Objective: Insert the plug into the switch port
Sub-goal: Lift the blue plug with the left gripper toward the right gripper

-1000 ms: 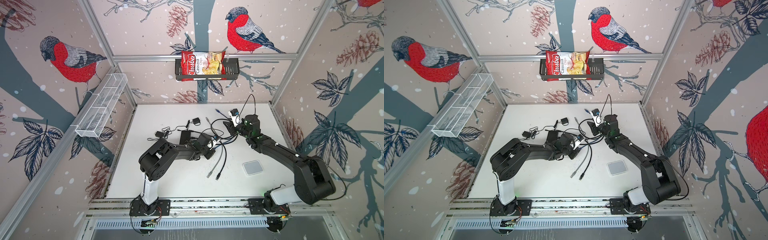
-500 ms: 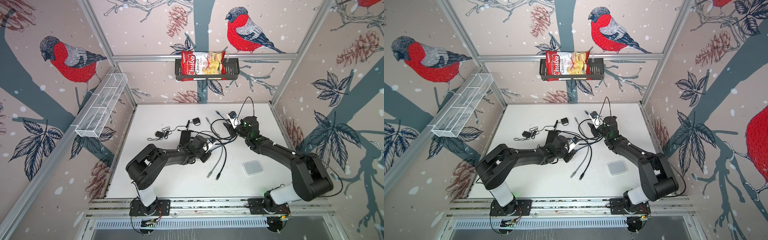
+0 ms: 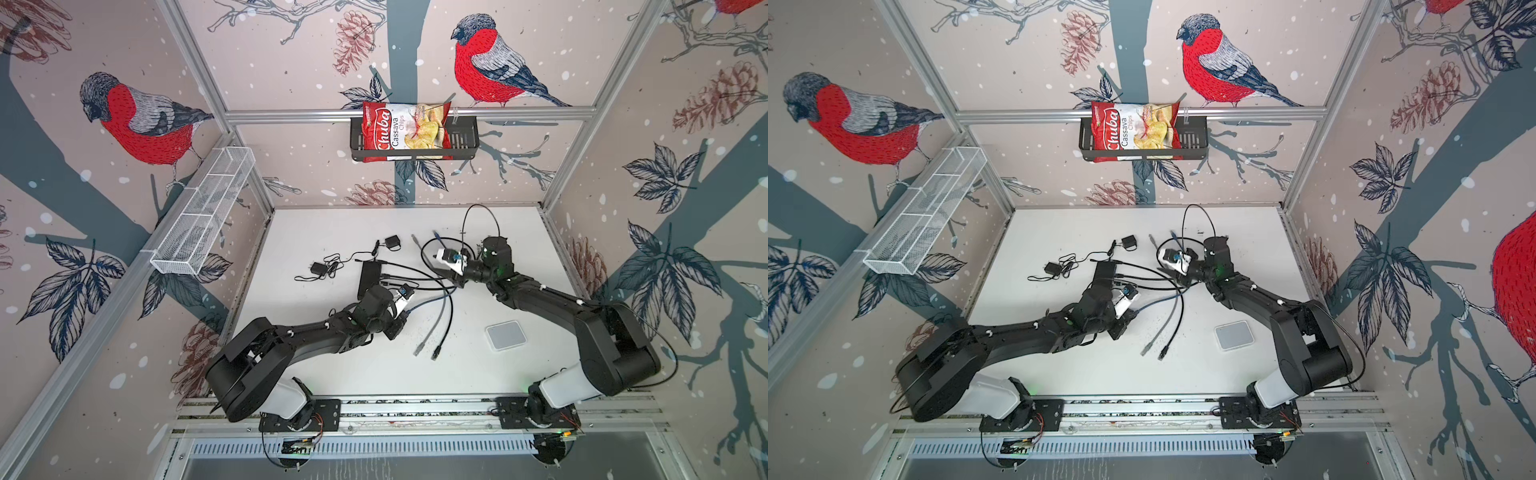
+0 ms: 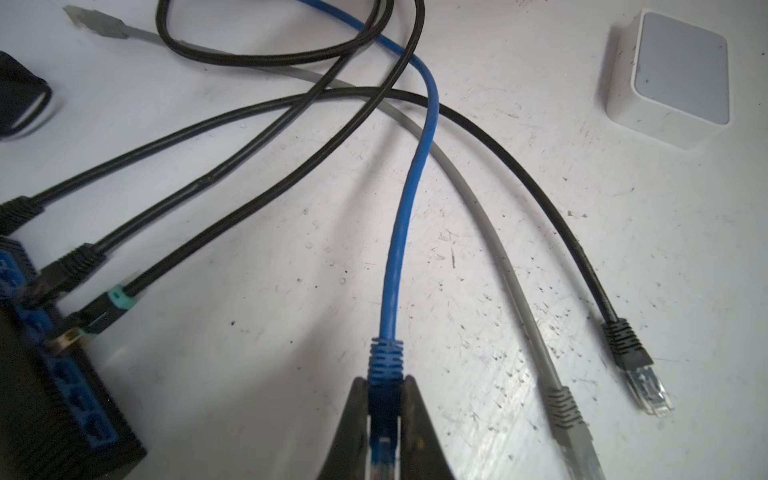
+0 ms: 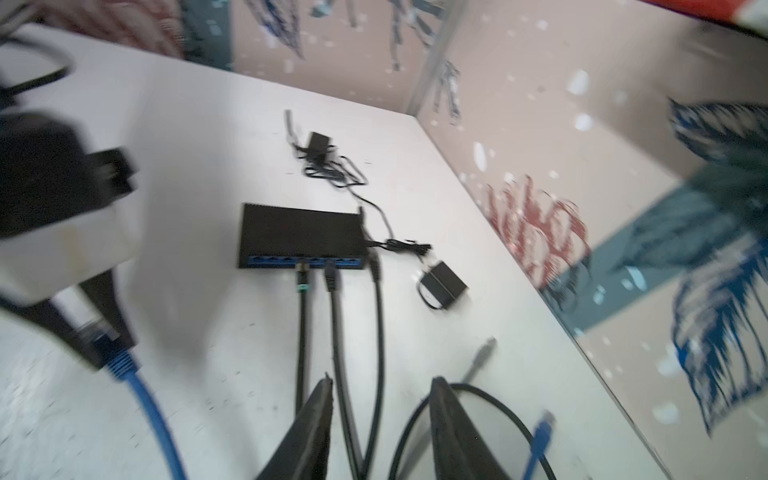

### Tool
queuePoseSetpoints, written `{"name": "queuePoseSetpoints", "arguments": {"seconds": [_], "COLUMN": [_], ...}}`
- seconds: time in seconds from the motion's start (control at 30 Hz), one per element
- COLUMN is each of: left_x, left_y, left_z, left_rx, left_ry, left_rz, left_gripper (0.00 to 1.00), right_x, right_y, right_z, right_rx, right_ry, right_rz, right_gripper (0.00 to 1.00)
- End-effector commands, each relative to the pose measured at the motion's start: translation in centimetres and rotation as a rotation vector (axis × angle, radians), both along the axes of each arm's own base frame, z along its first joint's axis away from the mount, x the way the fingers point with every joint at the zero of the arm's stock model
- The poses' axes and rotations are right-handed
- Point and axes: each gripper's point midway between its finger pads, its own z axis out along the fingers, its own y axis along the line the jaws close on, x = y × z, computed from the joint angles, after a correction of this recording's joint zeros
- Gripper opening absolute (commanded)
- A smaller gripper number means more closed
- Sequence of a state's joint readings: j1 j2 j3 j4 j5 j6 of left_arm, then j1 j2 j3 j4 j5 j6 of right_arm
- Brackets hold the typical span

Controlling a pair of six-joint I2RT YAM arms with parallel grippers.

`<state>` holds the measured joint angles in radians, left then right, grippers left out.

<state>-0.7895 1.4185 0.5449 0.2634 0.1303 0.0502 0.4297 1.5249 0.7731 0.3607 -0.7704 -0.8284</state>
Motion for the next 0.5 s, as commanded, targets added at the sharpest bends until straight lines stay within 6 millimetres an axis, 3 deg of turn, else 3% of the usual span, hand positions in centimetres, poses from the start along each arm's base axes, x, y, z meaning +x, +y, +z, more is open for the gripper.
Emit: {"name": "queuePoseSetpoints", "arguments": {"seconds": [0.0,0.27,0.47], "left_x": [0.4,-0.2,-0.4], "left_y": [-0.5,-0.3,-0.4], "left_z": [1.8,2.6,3.1], "left_rx": [-0.074,-0.121,-0.129], "left_ry": [-0.048,-0.063,-0.084], "left_rz": [0.014,0.007,-0.010], "left_gripper": [0.00,0.02,0.02], "right_x": [-4.3,-6.1,-6.7], "right_y": [0.8,2.5,3.5], "right_z": [-1.7,-5.6,-6.5], "right_rx": [-0.045,-0.217,-0.254], "right_ry": [-0.108,-0.042,-0.048], "right_rz": [0.268,0.292,0.302], "right_gripper": [0.40,0.39,0.36]}}
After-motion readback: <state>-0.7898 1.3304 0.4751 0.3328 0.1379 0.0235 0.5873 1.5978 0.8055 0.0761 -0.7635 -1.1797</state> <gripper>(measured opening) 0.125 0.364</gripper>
